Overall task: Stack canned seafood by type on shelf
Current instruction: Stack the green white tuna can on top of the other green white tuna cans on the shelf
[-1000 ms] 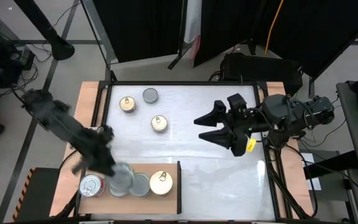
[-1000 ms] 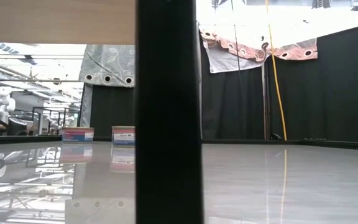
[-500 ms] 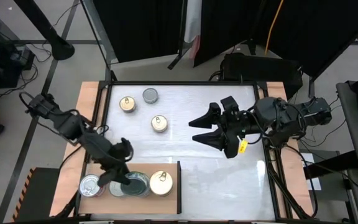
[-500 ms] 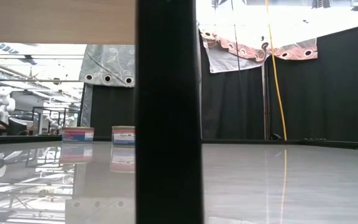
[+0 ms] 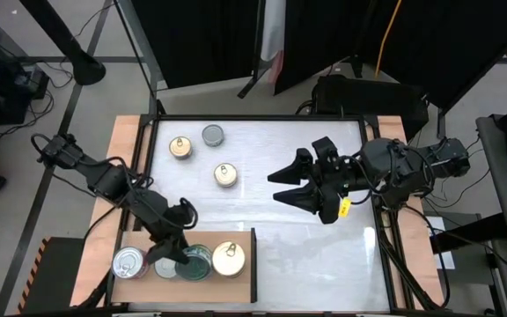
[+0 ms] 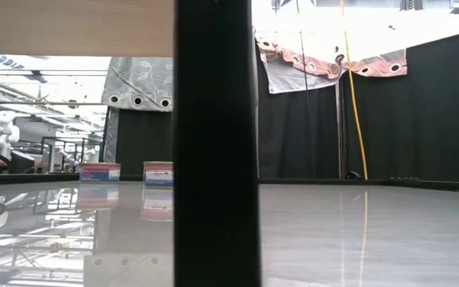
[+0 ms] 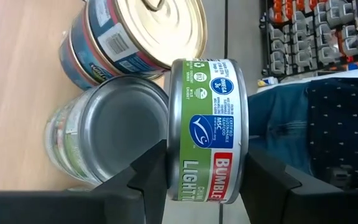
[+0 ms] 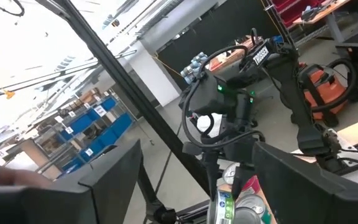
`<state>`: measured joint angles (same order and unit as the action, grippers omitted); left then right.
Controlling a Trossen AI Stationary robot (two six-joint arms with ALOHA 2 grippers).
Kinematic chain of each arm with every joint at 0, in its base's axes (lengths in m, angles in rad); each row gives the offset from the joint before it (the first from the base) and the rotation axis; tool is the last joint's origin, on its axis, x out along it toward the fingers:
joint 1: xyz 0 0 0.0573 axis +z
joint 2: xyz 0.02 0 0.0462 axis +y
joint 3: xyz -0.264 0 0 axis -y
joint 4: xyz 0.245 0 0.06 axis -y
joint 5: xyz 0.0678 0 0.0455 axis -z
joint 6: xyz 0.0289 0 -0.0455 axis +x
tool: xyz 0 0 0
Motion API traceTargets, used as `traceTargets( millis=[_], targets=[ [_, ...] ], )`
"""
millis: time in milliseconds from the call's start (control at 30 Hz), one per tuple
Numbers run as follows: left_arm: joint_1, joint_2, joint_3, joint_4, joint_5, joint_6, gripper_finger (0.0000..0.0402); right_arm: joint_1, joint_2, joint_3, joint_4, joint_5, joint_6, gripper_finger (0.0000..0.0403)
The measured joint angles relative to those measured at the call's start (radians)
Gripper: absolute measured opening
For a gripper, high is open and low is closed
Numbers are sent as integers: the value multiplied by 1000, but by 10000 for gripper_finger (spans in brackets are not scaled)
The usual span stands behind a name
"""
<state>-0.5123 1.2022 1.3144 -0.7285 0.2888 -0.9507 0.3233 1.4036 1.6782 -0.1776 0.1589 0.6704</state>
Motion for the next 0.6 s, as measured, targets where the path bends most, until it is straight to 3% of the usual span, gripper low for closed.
traceTargets(
  millis=[600],
  targets=[
    [49,0,0,-94,-59,42,268,-3,0,0,0,28,22,299]
  ],
)
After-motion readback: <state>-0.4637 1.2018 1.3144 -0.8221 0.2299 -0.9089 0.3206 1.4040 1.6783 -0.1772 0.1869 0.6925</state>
